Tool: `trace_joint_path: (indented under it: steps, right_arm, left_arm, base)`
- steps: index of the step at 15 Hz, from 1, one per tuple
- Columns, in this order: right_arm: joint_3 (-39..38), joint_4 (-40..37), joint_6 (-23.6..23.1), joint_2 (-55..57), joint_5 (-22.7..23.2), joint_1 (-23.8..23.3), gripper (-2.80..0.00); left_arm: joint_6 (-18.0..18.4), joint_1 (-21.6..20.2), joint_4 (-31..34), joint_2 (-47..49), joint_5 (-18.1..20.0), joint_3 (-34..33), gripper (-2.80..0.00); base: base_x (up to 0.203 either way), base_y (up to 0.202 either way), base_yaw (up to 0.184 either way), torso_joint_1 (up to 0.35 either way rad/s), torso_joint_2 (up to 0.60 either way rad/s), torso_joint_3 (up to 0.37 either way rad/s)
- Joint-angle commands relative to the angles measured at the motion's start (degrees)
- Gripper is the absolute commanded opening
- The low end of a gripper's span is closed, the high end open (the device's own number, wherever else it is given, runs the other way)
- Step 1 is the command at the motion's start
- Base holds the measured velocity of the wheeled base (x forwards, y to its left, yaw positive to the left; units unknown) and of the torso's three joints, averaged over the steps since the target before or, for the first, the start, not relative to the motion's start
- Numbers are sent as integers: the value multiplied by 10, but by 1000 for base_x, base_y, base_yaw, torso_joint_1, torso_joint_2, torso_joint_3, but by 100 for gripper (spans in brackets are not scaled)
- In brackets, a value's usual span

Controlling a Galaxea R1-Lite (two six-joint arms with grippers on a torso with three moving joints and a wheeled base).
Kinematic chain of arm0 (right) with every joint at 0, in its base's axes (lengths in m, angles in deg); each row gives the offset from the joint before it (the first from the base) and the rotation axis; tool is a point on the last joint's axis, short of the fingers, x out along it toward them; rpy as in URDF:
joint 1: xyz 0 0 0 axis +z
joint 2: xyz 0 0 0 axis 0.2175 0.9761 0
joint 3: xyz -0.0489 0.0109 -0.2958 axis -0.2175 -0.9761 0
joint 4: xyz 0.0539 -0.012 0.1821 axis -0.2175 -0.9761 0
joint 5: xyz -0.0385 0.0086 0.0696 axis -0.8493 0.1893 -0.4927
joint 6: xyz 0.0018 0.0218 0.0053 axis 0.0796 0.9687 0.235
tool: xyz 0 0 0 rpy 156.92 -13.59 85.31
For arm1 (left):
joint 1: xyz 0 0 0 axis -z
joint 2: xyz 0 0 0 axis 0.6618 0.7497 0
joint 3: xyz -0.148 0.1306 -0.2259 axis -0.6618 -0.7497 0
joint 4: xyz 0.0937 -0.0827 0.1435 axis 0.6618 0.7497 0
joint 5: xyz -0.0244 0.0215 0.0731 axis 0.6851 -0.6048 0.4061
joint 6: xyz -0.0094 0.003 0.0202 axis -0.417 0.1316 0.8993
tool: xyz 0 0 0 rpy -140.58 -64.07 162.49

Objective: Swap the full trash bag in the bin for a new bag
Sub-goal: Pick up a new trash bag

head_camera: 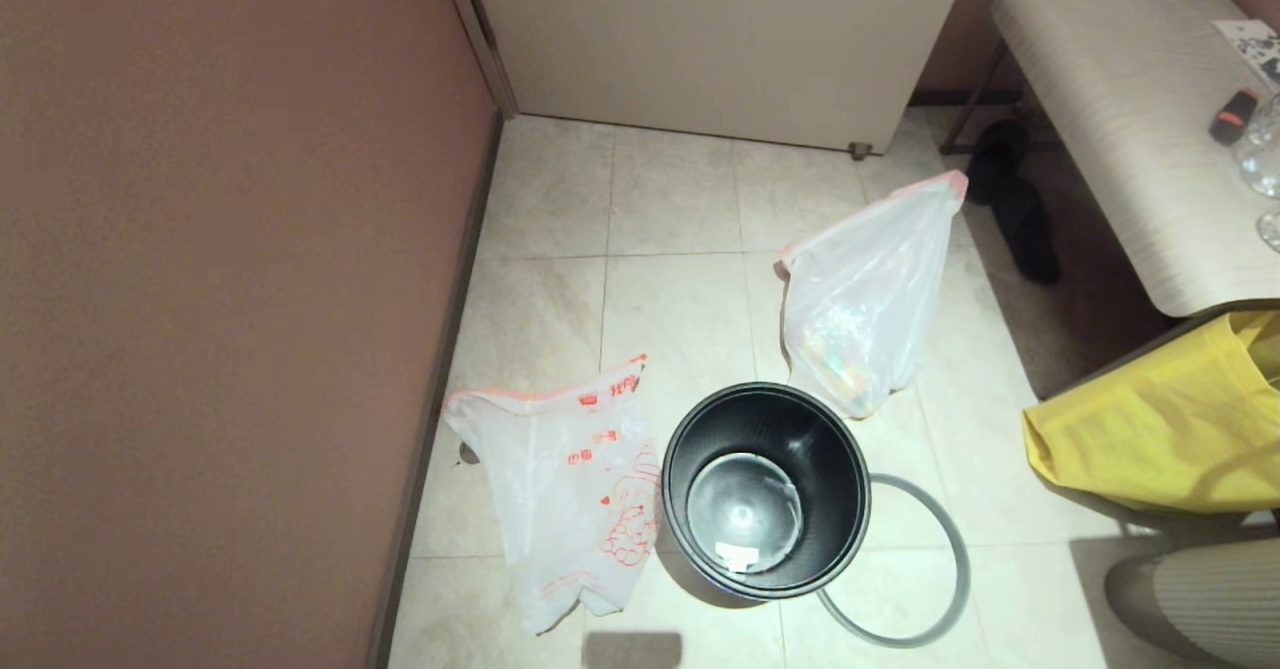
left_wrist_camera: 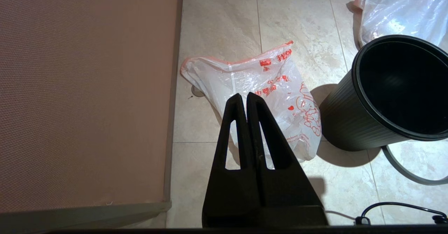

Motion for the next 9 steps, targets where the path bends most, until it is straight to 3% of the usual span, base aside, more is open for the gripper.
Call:
trace_joint_path:
  steps: [1,4,7,9]
  right_arm:
    - [-10,6,8,-40,-4,8,-280]
    - [-59,110,15,-89,-70,13,-280]
    - [-195,296,16,-128,-118,14,-280]
    - [-254,378,18,-135,-139,15,-280]
  left_arm:
    - [0,0,0,0,0,0,-280]
    - [0,0,0,0,0,0,-280]
    - [0,0,0,0,0,0,-280]
    - [0,0,0,0,0,0,-280]
  base:
    - [0,0,0,0,0,0]
    - [0,0,0,0,0,0]
    - [0,0,0,0,0,0]
    - [0,0,0,0,0,0]
